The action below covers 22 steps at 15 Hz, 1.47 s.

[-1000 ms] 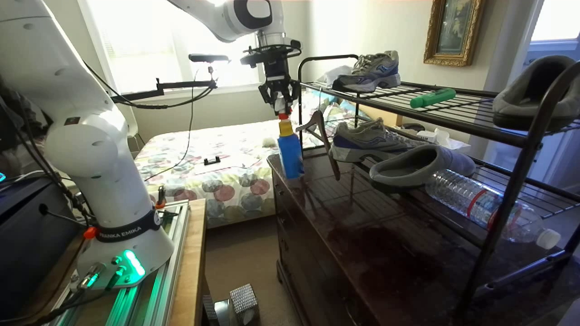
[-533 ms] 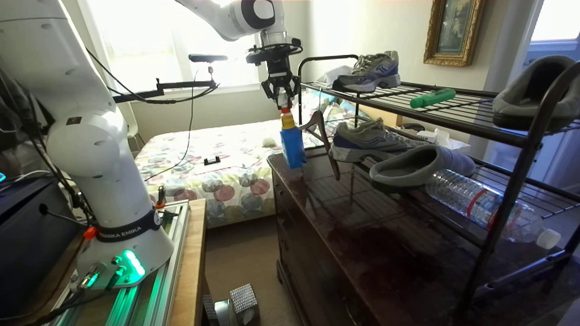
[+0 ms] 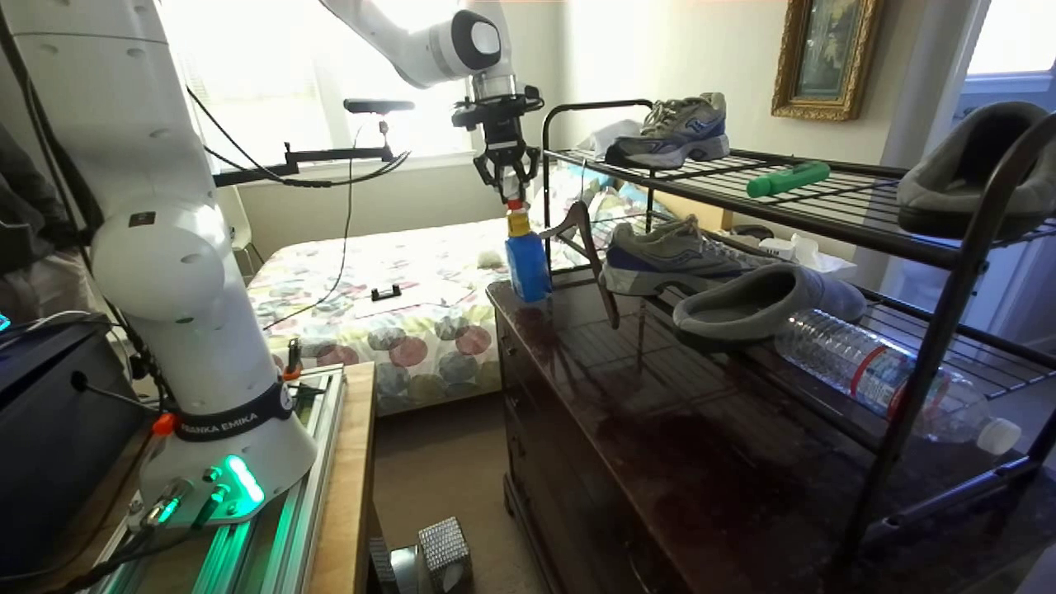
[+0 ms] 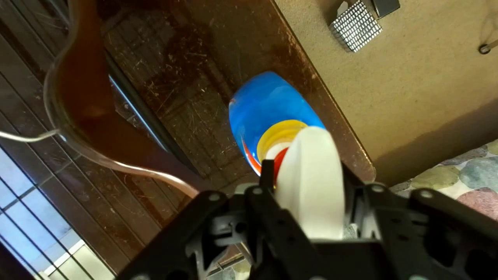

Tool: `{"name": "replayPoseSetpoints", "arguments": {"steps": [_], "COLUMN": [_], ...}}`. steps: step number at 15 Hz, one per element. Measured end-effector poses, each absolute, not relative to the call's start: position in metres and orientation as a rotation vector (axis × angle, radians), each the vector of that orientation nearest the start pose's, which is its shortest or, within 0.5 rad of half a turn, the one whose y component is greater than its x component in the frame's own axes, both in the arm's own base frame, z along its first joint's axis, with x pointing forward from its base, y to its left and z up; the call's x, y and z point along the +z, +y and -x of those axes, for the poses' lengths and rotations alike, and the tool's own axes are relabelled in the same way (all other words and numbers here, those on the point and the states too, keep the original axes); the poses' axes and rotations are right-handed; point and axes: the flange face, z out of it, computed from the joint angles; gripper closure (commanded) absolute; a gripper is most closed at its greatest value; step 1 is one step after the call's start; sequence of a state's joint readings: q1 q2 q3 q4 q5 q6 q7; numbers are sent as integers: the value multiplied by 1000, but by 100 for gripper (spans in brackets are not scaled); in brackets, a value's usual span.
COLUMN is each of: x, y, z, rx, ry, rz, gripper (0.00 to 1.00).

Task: Move the blue bottle to the left

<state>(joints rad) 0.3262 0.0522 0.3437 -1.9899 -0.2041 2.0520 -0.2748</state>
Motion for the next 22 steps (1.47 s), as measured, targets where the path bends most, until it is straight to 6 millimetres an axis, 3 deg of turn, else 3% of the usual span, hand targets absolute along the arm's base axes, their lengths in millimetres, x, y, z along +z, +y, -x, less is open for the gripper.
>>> {"name": "replayPoseSetpoints", "arguments": {"steps": [2,3,5,6,9,13,22], "x": [439,440,447,452,451,416,415], "y": [352,356,355,352,352,370,405], "z": [-454,-451,-446,-445,-444,-442,-425], "rx": [-75,-66,-54,-56,-44,-15,-129], "ry": [-1655,-1677,-1683,-1681,-1675,-1644,-1545], "rz": [2848,2837,2843,2850,2857,2848,2871], "gripper": [87,62,62,87,87,87,87]}}
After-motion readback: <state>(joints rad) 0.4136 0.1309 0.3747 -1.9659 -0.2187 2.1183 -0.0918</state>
